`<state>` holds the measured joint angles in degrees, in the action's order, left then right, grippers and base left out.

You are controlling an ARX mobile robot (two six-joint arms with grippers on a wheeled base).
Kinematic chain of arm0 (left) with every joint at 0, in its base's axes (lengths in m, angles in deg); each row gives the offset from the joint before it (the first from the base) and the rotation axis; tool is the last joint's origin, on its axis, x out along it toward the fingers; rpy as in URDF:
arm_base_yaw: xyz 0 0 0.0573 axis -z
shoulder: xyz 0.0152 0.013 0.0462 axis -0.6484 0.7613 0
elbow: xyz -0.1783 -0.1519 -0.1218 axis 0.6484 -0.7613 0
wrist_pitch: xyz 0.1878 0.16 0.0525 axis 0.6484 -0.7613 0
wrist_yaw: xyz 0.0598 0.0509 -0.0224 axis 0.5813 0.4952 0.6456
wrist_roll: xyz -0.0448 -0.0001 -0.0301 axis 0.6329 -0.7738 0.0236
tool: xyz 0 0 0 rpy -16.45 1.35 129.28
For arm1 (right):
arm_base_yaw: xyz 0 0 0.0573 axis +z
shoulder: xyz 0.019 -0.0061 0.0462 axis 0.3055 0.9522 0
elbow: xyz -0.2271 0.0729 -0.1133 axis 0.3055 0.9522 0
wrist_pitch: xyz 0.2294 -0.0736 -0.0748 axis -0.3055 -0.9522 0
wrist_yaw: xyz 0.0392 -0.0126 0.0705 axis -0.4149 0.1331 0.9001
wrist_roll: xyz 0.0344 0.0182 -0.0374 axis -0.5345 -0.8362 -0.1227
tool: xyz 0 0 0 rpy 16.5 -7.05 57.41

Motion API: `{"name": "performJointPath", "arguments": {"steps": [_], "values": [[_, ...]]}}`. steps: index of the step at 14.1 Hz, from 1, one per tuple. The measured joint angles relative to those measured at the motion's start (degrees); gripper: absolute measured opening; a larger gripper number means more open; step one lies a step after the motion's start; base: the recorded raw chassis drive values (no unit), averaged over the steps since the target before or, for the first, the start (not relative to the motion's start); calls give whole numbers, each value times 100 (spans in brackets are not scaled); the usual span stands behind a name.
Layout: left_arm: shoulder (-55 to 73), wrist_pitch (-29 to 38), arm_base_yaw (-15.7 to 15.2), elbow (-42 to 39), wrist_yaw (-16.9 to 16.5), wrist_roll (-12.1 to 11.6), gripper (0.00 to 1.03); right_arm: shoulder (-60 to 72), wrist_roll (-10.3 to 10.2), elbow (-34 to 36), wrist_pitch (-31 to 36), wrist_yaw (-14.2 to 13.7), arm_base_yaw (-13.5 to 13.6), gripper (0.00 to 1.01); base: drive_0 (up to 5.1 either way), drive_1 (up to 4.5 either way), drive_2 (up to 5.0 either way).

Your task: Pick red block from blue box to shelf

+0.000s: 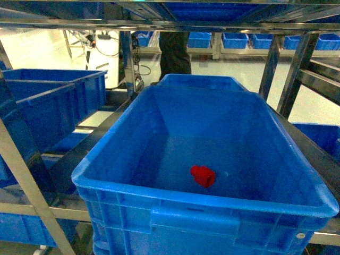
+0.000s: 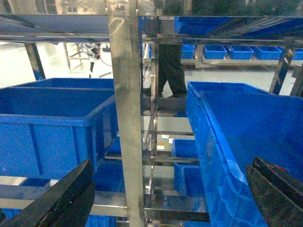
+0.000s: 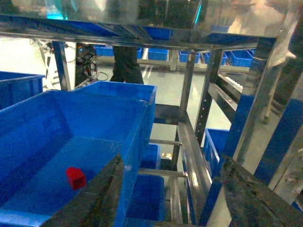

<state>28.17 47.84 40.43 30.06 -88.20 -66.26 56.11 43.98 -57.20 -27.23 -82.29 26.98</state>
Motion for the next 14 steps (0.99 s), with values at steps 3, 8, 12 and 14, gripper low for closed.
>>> {"name": "performJointPath", "arguments": {"steps": [3, 8, 12, 14], "values": [[0, -2, 0, 0, 0, 2, 98, -918, -153, 2, -839, 761, -787, 27, 0, 0, 0], [0, -2, 0, 0, 2, 2, 98, -1716, -177, 0, -1591, 863, -920, 2, 0, 0, 0], [0, -2, 0, 0, 2, 2, 98, -2319, -179, -2, -2312, 863, -920, 2, 0, 0, 0], [0, -2, 0, 0, 0, 2, 98, -3042, -177, -24, -2896, 863, -920, 2, 0, 0, 0]]}}
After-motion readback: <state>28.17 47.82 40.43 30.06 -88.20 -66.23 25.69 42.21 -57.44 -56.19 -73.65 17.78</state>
